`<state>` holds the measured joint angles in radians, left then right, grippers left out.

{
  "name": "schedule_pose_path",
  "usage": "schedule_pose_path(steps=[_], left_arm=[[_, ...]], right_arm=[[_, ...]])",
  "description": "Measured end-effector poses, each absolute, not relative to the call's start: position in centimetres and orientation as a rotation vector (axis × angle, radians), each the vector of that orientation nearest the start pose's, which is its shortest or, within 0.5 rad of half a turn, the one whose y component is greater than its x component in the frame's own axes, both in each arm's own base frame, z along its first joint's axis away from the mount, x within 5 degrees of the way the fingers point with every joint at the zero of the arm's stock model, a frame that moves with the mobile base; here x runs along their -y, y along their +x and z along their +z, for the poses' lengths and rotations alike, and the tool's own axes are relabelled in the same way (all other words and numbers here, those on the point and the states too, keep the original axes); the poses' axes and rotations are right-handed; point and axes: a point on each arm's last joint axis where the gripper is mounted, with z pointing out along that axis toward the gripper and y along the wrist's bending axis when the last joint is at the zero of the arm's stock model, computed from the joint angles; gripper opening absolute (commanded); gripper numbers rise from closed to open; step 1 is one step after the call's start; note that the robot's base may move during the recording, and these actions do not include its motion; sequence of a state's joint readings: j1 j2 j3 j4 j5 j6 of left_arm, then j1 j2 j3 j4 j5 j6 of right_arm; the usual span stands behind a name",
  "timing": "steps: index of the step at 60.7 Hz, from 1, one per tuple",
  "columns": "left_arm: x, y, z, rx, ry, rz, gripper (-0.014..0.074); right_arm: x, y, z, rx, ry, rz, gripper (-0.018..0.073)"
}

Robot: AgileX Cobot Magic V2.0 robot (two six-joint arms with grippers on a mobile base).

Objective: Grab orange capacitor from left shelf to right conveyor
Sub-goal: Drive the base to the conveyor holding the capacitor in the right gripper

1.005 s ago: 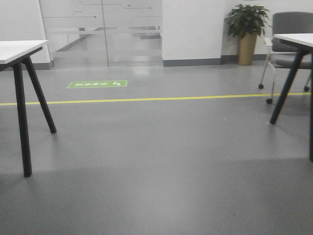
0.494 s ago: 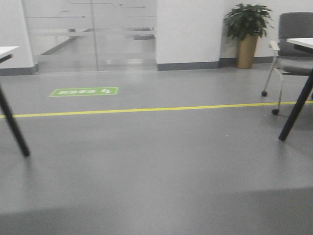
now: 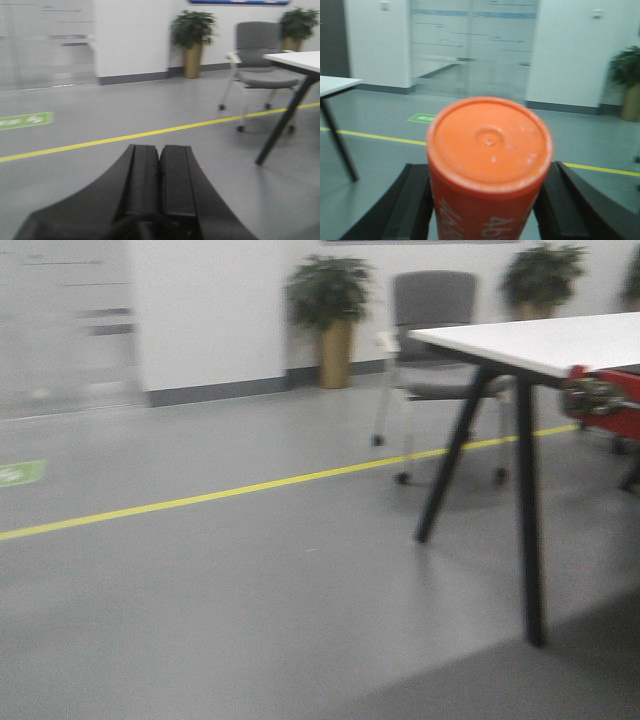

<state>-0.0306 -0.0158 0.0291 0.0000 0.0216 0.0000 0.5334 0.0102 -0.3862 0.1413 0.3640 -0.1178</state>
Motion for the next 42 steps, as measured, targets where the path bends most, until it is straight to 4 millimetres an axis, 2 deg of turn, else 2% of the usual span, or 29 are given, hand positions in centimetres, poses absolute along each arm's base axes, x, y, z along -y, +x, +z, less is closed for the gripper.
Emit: schedule_pose_path(steps=[42], left_arm=[[0.17,5.63,20.22,-1.518,0.023,-0.024,-0.0105]], right_arm=[[-1.56,1.74,30.54,-1.426,-0.421,0.481,0.0058]])
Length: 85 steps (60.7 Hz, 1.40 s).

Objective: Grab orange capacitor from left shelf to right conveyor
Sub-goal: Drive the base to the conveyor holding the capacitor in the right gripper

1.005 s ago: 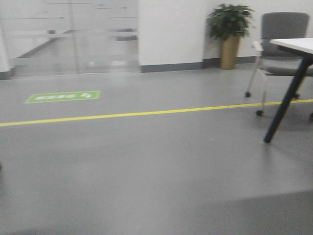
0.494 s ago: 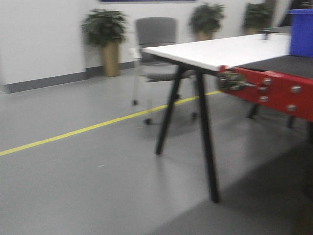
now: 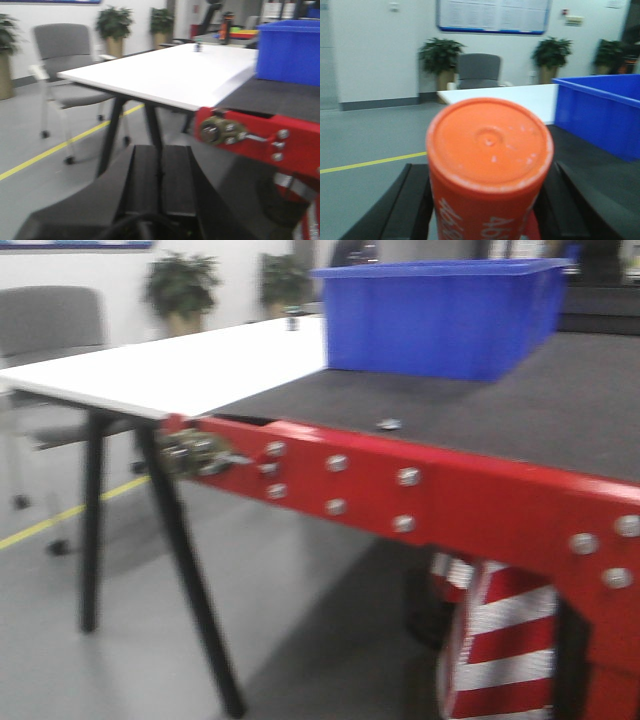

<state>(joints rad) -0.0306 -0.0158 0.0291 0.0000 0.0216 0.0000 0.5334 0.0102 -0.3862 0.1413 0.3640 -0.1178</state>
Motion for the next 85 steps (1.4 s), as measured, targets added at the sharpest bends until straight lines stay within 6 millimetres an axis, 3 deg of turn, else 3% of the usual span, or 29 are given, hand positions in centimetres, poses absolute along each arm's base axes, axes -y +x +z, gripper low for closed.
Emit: schedule_pose_path(steps=[85], left_arm=[[0.17,5.63,20.22,-1.518,0.023,-0.024,-0.0105]], right_arm=[[-1.56,1.74,30.54,-1.426,-0.421,0.481,0.0058]])
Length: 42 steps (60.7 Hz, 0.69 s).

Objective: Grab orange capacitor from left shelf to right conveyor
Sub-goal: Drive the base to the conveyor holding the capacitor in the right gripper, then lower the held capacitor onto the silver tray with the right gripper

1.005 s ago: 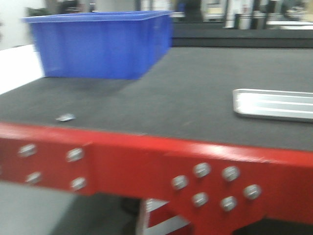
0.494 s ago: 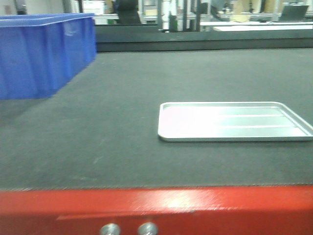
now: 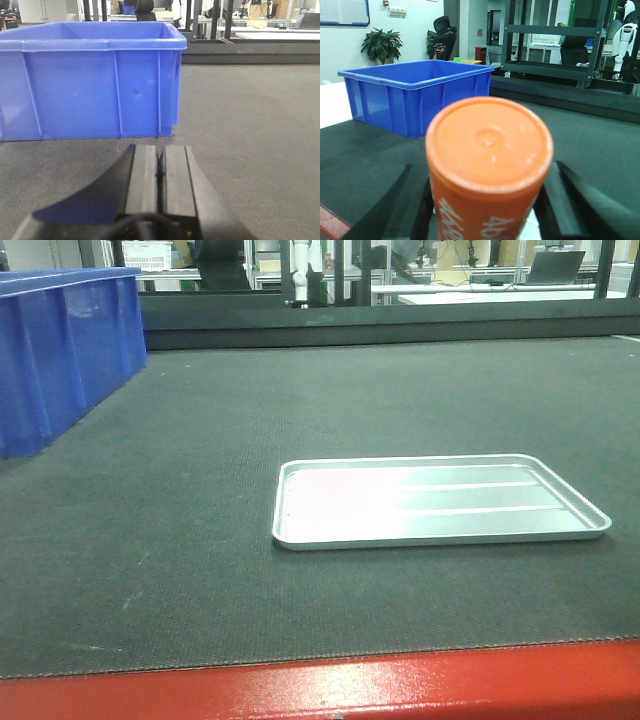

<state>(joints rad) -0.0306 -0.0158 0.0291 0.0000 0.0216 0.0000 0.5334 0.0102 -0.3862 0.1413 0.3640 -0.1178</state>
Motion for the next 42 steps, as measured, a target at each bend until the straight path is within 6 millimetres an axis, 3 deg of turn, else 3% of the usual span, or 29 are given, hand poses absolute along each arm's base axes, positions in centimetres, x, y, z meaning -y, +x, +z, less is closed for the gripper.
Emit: schedule_pose_path(steps=[30,42], left_arm=[[0.2,5.6,20.2,-1.518,0.023,-0.024,-0.0105],[0.2,5.6,20.2,-1.518,0.023,-0.024,-0.0105]], right_arm=[[-1.5,1.9,31.2,-1.363,-0.394,0.485,0.0058],[-3.2,4.9,31.4,-1.444,-0.399,0.467,0.0058]])
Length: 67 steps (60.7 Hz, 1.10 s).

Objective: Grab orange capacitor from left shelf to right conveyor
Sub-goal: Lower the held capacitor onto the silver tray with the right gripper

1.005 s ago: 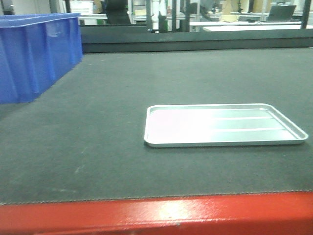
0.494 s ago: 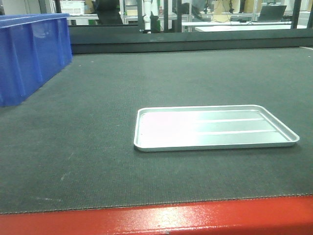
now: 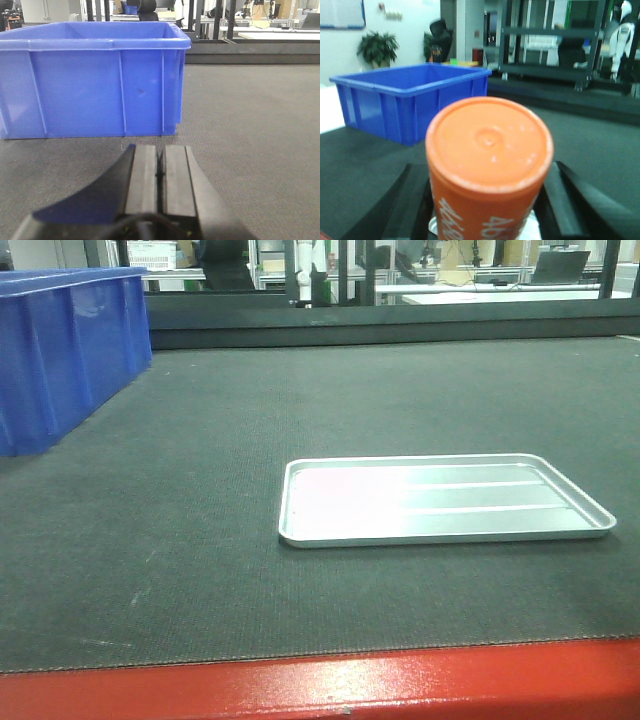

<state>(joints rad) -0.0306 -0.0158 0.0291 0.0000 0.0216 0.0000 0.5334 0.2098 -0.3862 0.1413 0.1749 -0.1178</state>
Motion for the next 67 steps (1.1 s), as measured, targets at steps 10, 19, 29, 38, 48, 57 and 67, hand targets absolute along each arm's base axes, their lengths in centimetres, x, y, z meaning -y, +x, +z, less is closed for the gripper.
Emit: schedule_pose_path(steps=[10,19,29,38,48,57,67], left_arm=[[0.2,5.6,20.2,-1.518,0.023,-0.024,-0.0105],[0.2,5.6,20.2,-1.518,0.023,-0.024,-0.0105],[0.2,5.6,20.2,-1.518,0.023,-0.024,-0.0105],[0.2,5.6,20.2,-1.518,0.023,-0.024,-0.0105],[0.2,5.6,20.2,-1.518,0.023,-0.024,-0.0105],[0.2,5.6,20.2,-1.518,0.023,-0.024,-0.0105],[0.2,5.6,20.2,-1.518,0.023,-0.024,-0.0105]], right_arm=[[-5.7,9.6,30.5,-1.567,-0.41,0.433,0.0058],[-8.0,14.0,28.8,-1.61,-0.398,0.396,0.0058],[-9.8,17.8,26.4,-1.615,-0.382,0.357,0.0058],[-11.1,20.4,23.4,-1.633,-0.383,0.322,0.0062],[-12.0,22.2,20.9,-1.609,-0.362,0.308,0.0062],[-12.4,23.0,18.6,-1.66,-0.349,0.315,0.0062],[-12.6,23.5,16.5,-1.721,-0.359,0.303,0.0096]])
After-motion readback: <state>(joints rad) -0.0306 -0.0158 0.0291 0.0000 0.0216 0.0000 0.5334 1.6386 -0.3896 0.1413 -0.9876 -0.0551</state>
